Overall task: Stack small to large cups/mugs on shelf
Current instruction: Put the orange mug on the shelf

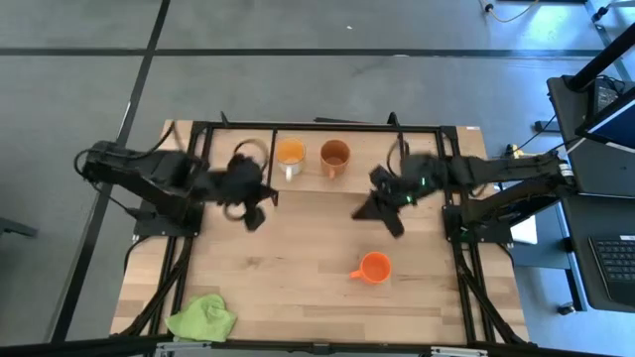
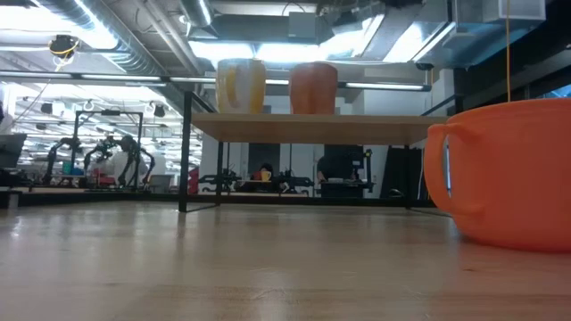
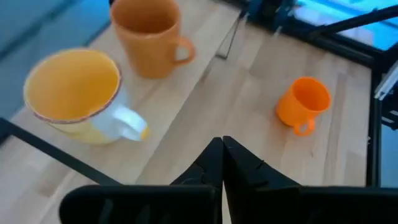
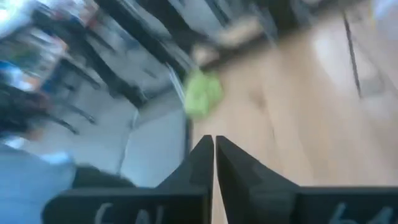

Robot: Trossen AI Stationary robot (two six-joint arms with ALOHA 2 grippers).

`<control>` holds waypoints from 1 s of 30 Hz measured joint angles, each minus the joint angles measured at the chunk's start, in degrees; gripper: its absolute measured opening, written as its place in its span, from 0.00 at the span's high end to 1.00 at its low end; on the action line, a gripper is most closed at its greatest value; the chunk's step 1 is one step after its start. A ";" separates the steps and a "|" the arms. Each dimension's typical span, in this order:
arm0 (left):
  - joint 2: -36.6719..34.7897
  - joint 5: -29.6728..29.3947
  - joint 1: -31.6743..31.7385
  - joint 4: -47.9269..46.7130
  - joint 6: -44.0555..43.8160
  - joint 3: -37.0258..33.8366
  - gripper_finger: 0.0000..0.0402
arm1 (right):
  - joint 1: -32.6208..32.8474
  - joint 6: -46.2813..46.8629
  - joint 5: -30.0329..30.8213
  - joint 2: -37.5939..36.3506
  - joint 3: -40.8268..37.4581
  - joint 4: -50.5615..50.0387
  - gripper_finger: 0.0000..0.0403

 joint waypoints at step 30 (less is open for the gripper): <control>-6.58 -3.51 -18.17 33.00 -7.49 -32.53 1.00 | 28.40 60.99 23.73 15.94 -0.24 -40.92 0.70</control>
